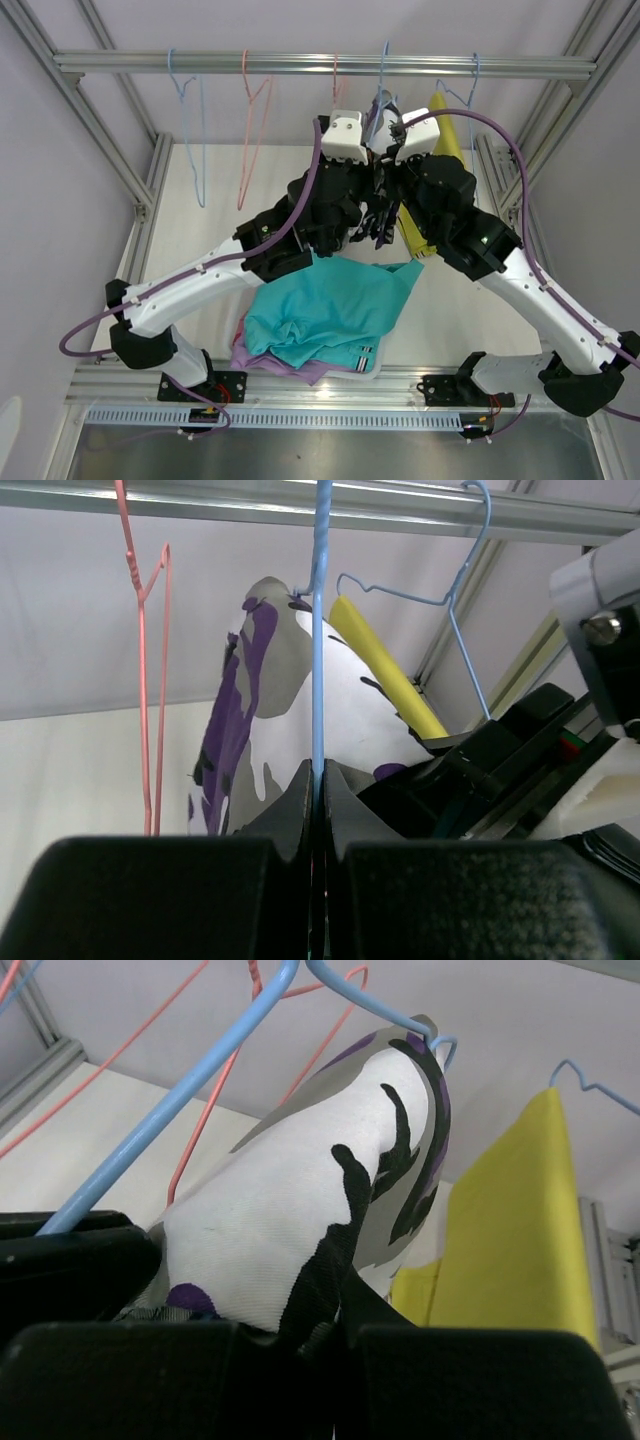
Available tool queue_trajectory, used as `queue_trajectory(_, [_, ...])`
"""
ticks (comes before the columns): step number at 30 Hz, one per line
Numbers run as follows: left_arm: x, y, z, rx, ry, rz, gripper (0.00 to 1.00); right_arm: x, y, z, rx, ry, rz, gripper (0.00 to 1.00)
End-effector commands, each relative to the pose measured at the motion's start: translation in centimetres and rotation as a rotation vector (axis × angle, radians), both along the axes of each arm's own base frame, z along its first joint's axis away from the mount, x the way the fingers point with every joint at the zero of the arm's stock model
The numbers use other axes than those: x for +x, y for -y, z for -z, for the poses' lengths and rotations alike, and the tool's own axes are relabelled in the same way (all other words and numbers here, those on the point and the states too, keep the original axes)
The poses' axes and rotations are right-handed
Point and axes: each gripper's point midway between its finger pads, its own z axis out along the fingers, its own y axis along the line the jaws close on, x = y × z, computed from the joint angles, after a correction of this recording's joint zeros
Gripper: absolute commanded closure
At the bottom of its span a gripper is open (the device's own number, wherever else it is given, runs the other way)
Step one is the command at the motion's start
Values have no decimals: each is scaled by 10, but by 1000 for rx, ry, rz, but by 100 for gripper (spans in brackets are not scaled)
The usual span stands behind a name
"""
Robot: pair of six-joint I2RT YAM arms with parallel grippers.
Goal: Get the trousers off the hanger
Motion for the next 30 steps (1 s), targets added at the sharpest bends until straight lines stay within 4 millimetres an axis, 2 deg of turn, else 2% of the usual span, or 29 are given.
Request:
queue_trajectory(1, [12, 0, 10, 43, -10, -43, 100, -20, 19, -105, 180, 231, -10, 100])
queue_trajectory(7, [20, -4, 28, 65, -53, -65, 100, -35, 42, -125, 178, 265, 17, 100])
queue_trajectory(11, [22, -12, 38, 66, -76, -88, 100, -47, 60, -131, 179, 279, 36, 100])
queue_trajectory(18, [23, -13, 67, 119, -122, -93, 99, -64, 87, -144, 185, 311, 67, 100])
queue_trajectory(19, [23, -13, 76, 137, -132, -93, 100, -67, 91, -149, 189, 319, 72, 100])
queue_trajectory(21, [22, -13, 81, 140, -139, -84, 100, -70, 96, -152, 189, 322, 81, 100])
queue_trajectory(22, [21, -11, 96, 172, -151, -76, 100, -72, 100, -156, 199, 329, 91, 100])
queue_trajectory(24, [20, -13, 99, 178, -143, -71, 100, -74, 103, -158, 200, 330, 93, 100])
queue_trajectory(26, [21, -16, 117, 208, -151, -81, 99, -78, 107, -163, 207, 336, 93, 100])
queue_trajectory(30, [20, -20, 137, 241, -164, -91, 100, -82, 110, -171, 222, 344, 87, 100])
